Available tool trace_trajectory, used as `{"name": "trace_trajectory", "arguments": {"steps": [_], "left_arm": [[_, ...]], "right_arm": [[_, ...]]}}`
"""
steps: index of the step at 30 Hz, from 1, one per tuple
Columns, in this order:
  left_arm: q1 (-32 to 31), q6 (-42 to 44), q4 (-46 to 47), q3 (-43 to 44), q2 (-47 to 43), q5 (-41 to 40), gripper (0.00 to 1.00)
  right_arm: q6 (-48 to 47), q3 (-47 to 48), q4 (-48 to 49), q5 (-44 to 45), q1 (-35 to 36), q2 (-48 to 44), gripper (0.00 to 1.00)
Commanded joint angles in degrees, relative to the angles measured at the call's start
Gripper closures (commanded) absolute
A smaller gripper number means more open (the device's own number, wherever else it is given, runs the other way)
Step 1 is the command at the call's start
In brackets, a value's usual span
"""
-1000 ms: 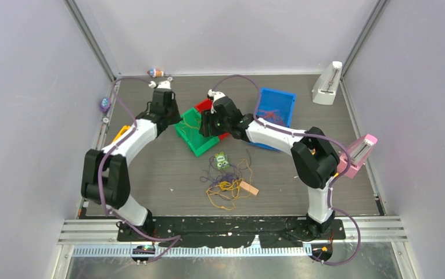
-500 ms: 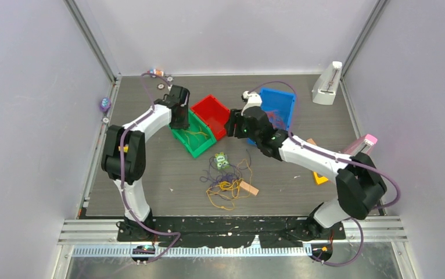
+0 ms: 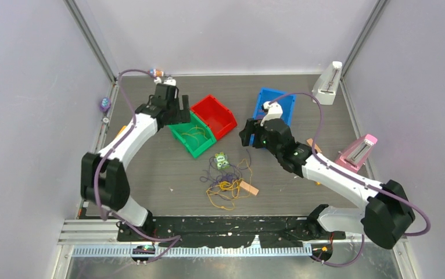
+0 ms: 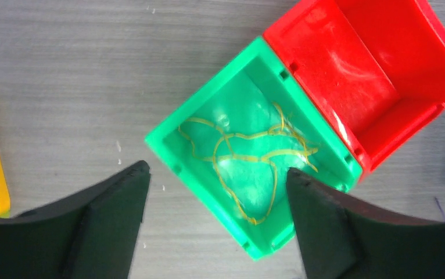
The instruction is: Untangle the cables
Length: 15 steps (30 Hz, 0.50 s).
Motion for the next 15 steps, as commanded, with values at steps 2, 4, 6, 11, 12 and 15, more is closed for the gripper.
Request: {"name": "trace_trajectory", "arguments": {"steps": [2,4,6,11,12,15], "left_arm": [[-0.21,-4.18,8.16,-12.02,-14.81,-0.58,0.01],[-0.87,-5.41,10.14,-17.18,-20.04,1.09,0.01],[-2.61,-5.8,11.2,-21.76,-24.93,1.78,0.0],[-8.55,-6.32,13.61,-31.93,-34.15,5.69,0.01],[-9.71,-6.14,14.71,-33.7,-35.33,7.4,0.03],[-13.41,-5.28,18.42,-39.26,-38.84,8.58,0.07]], "right_arm": [[-2.21,-4.41,-2.31,-1.93,-0.42,-7.06,0.18],[-2.48,-5.58,-4.64,-4.1,-0.43,-8.69,0.13],[-2.41,-6.32,-7.42,-5.36,-0.42,-10.13,0.06],[-3.05,-8.05,-12.88,-8.63,-0.33,-11.65,0.0],[-3.44,-8.52,-12.82,-9.56,-0.29,-11.86,0.01],[-4.3,-11.65,-10.55,-15.24,-0.28,-12.36,0.03]]}}
